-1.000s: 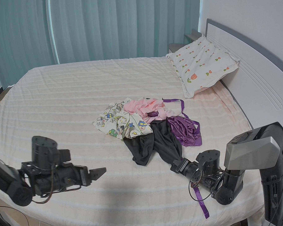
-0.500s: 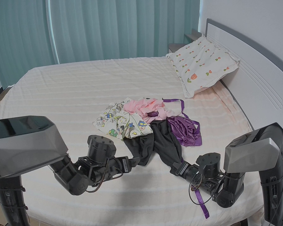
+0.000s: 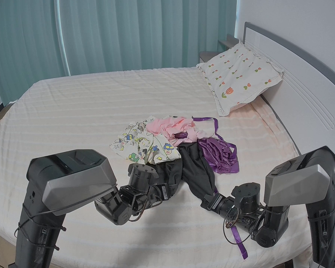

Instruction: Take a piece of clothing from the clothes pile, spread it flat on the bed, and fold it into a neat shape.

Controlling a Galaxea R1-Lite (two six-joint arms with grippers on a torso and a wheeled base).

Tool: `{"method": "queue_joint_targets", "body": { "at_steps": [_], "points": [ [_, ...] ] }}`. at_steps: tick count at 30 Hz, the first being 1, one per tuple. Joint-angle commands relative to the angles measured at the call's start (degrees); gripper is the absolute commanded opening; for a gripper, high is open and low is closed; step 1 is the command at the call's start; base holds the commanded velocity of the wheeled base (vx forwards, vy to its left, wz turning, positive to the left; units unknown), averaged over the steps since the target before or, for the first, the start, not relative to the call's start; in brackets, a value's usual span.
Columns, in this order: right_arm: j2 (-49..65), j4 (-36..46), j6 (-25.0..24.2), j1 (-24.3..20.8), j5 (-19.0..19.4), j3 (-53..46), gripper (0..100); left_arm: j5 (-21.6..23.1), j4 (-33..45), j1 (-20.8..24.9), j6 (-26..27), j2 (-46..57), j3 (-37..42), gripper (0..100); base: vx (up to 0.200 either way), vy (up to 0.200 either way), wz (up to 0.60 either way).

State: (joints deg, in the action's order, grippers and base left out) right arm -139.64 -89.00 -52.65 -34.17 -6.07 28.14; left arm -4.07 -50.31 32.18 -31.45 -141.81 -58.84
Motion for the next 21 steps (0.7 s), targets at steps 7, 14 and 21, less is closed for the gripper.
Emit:
{"method": "queue_joint_targets", "body": {
  "at_steps": [7,14,21],
  "points": [
    [-0.2,-0.6,0.1,0.0,0.0,0.5,0,0.1,0.3,0.2,0.0,-6.2,-7.8,100,0.0,0.0,0.0],
    [-0.2,-0.6,0.1,-0.1,0.0,0.5,0,-0.1,0.4,0.2,0.0,-6.9,-9.4,0,0.0,0.0,0.0],
    [0.2,-0.6,-0.1,-0.1,0.0,0.3,0,-3.1,-0.8,-0.3,-1.4,-3.6,-1.8,0,0.0,0.0,0.0]
  ]
}}
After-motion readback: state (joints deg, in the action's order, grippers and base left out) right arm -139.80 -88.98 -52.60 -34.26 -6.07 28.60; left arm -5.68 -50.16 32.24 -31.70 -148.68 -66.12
